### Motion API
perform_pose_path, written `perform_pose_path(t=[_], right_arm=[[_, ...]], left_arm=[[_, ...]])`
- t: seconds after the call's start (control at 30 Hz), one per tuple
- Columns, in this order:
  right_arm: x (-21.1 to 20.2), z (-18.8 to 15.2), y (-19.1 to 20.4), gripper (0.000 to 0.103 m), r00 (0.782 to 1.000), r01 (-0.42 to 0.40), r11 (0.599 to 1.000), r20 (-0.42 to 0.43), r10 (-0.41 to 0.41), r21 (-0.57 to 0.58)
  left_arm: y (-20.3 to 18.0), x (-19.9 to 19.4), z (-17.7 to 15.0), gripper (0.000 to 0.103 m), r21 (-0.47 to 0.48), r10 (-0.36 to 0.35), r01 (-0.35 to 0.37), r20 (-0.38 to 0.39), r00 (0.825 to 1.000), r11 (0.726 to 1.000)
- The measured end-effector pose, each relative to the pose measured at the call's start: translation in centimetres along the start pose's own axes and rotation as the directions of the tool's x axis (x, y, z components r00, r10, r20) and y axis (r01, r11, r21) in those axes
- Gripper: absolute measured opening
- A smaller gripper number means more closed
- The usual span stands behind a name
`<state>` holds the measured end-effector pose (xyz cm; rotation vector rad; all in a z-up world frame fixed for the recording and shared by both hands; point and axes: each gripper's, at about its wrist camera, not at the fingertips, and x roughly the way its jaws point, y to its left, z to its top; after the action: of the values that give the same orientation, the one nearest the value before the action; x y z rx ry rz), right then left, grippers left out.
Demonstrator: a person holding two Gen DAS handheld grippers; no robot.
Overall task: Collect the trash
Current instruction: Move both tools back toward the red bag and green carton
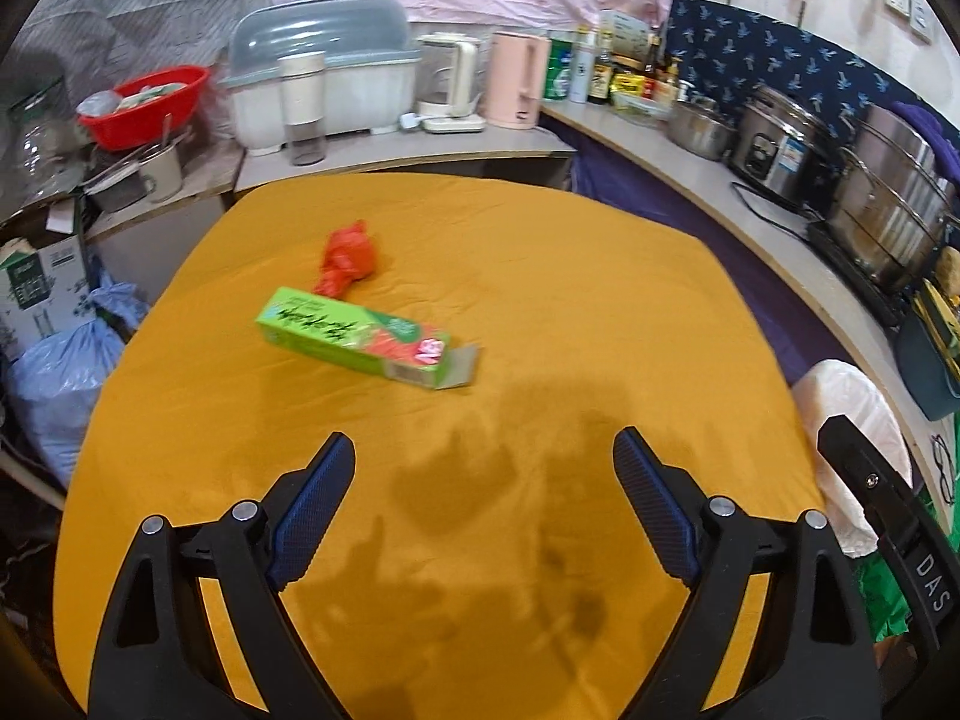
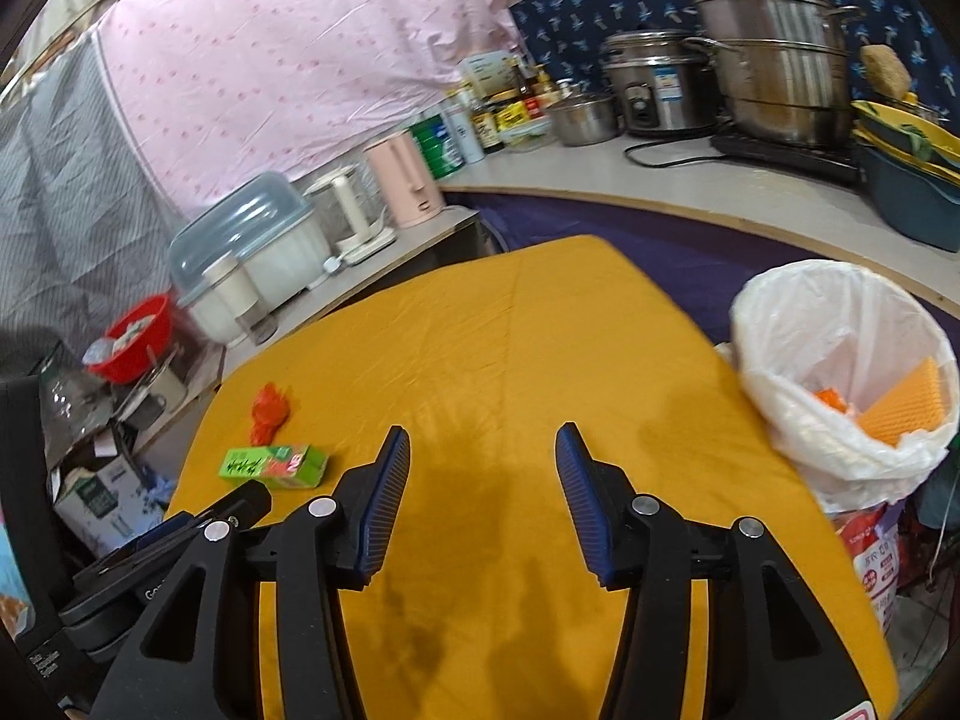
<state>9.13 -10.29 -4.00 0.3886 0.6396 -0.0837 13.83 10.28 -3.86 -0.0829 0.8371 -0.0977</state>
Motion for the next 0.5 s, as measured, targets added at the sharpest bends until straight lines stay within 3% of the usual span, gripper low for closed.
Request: perform_pose_path(t=[0.5], right_arm=[[7.3,-1.6,7.4,0.050,0.988,-0.099,0.991,-0.129,0.087,-0.089]], left_arm=[[8.8,3.1,0.1,0.084,-0.150,0.102,-0.114,-0.084,0.991,0.982]])
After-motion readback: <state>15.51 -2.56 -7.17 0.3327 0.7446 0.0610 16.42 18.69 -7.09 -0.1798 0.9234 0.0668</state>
